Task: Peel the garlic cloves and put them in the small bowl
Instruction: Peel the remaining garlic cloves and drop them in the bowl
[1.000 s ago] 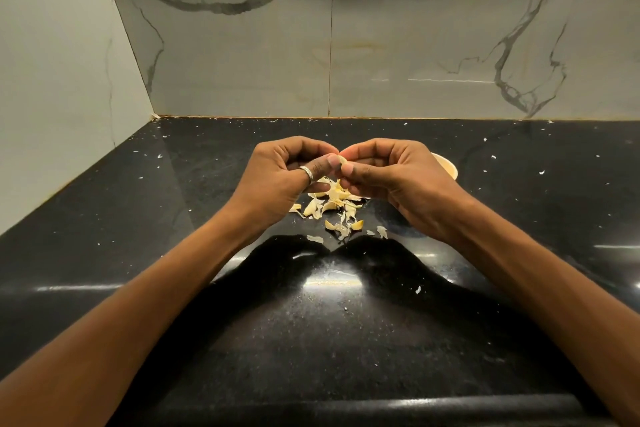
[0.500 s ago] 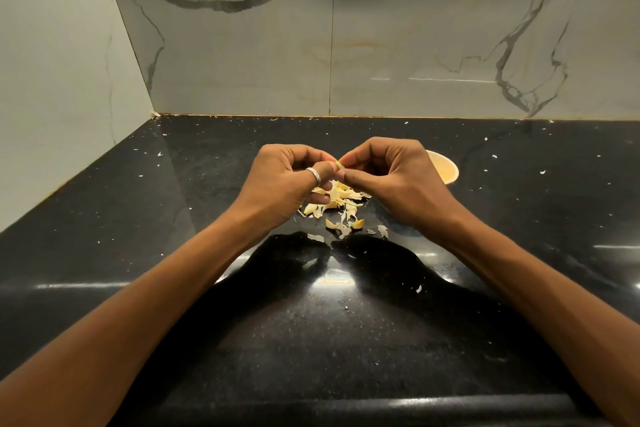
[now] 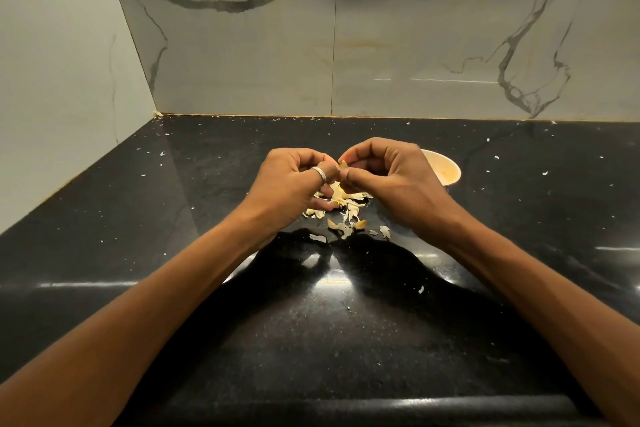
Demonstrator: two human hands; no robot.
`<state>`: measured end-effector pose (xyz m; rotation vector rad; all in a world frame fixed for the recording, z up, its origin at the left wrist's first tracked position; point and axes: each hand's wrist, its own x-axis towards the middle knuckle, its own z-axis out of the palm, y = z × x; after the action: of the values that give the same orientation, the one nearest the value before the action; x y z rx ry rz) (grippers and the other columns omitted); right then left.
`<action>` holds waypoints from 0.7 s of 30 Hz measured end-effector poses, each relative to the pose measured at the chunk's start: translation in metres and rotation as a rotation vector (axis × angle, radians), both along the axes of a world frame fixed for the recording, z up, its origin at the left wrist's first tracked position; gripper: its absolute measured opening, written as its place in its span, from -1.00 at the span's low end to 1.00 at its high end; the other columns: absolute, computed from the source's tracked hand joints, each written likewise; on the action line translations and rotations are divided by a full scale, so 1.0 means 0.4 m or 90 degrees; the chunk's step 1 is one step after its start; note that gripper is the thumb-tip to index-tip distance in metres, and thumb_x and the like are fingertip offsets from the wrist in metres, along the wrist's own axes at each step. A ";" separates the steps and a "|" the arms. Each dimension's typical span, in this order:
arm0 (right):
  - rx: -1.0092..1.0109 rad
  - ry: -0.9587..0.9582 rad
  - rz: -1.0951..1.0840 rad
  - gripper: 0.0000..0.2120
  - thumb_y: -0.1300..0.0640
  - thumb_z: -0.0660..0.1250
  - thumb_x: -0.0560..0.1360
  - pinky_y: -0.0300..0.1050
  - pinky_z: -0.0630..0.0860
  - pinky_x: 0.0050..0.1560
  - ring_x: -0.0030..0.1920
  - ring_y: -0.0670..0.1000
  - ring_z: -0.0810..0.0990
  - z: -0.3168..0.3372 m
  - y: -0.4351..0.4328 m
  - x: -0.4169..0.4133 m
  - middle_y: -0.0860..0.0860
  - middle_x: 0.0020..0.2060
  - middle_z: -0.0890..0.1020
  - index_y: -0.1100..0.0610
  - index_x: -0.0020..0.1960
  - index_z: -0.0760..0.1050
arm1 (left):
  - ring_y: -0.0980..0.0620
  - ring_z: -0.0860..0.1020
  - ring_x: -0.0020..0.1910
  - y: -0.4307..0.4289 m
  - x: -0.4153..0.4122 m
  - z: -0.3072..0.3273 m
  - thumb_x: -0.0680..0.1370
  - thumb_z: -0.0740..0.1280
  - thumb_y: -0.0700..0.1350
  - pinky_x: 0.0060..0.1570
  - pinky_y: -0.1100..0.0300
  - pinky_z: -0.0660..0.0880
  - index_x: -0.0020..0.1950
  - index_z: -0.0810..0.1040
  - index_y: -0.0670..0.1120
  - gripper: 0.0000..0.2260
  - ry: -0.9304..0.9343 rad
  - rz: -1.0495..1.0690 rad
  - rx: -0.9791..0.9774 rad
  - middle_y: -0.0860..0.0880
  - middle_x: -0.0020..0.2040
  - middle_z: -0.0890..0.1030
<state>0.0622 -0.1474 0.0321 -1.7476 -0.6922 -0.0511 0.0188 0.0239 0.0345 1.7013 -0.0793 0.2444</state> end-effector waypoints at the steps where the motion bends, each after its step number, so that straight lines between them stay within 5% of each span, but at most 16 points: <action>1: 0.021 0.022 0.009 -0.88 0.31 0.43 0.53 -0.07 0.67 0.00 -0.14 0.07 0.71 0.002 0.000 -0.002 0.23 -0.12 0.71 0.26 0.06 0.61 | 0.07 0.56 -0.32 0.000 -0.001 0.001 0.57 0.35 -0.30 -0.36 0.24 0.60 -0.11 0.64 -0.21 -0.90 0.003 -0.001 -0.003 -0.07 -0.29 0.59; 10: 0.180 0.162 0.045 -0.81 0.39 0.37 0.53 -0.12 0.66 0.05 -0.06 0.07 0.71 0.026 -0.018 0.003 0.24 -0.04 0.72 0.35 0.14 0.55 | 0.05 0.54 -0.35 0.020 0.002 0.008 0.61 0.30 -0.25 -0.36 0.18 0.60 -0.13 0.61 -0.24 -0.84 0.004 0.035 0.005 -0.11 -0.26 0.54; 21: 0.097 0.082 0.005 -0.83 0.30 0.42 0.53 -0.15 0.65 0.02 -0.05 0.03 0.69 0.017 -0.009 -0.006 0.18 -0.03 0.71 0.27 0.11 0.60 | 0.07 0.60 -0.29 0.004 0.000 0.003 0.61 0.36 -0.20 -0.34 0.17 0.62 0.00 0.66 -0.22 -0.88 0.027 0.001 0.026 -0.12 -0.17 0.66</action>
<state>0.0599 -0.1509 0.0388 -1.5870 -0.5857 0.0131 0.0189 0.0254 0.0359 1.7457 -0.0525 0.2085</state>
